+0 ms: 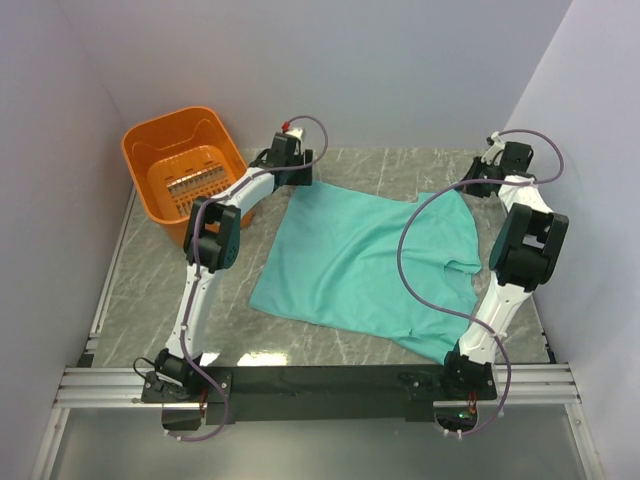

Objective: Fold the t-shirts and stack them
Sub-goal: Flatten the tshirt out

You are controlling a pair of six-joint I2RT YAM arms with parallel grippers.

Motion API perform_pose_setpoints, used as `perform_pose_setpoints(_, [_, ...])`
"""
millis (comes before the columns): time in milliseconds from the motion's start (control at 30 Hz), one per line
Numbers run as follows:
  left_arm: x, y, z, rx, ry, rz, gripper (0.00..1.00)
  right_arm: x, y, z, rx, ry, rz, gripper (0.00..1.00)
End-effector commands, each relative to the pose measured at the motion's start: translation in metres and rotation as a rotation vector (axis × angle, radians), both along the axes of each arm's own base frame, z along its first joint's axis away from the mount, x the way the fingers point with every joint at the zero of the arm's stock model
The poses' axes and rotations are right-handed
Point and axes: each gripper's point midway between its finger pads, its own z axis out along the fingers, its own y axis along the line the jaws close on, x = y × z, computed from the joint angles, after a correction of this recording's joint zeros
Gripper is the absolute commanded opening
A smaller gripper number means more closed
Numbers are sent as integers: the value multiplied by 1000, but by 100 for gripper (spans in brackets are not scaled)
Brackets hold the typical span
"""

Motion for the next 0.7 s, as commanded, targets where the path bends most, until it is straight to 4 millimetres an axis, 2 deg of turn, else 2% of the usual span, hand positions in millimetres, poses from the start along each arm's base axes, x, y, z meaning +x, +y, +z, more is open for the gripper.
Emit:
perform_pose_setpoints(0, [12, 0, 20, -33, -38, 15, 69, 12, -2, 16, -28, -41, 12, 0])
perform_pose_setpoints(233, [3, -4, -5, -47, 22, -10, 66, 11, -2, 12, -28, -30, 6, 0])
perform_pose_setpoints(400, [2, -13, -18, -82, 60, -33, 58, 10, 1, 12, -26, -26, 14, 0])
perform_pose_setpoints(600, [3, -14, -18, -92, 68, -30, 42, 9, 5, 15, -22, -25, 22, 0])
perform_pose_setpoints(633, [4, -13, -17, -93, 67, -30, 32, 8, 4, 15, -21, -26, 24, 0])
perform_pose_setpoints(667, [4, -14, -14, -97, 62, -30, 27, 8, 5, 15, -20, -25, 26, 0])
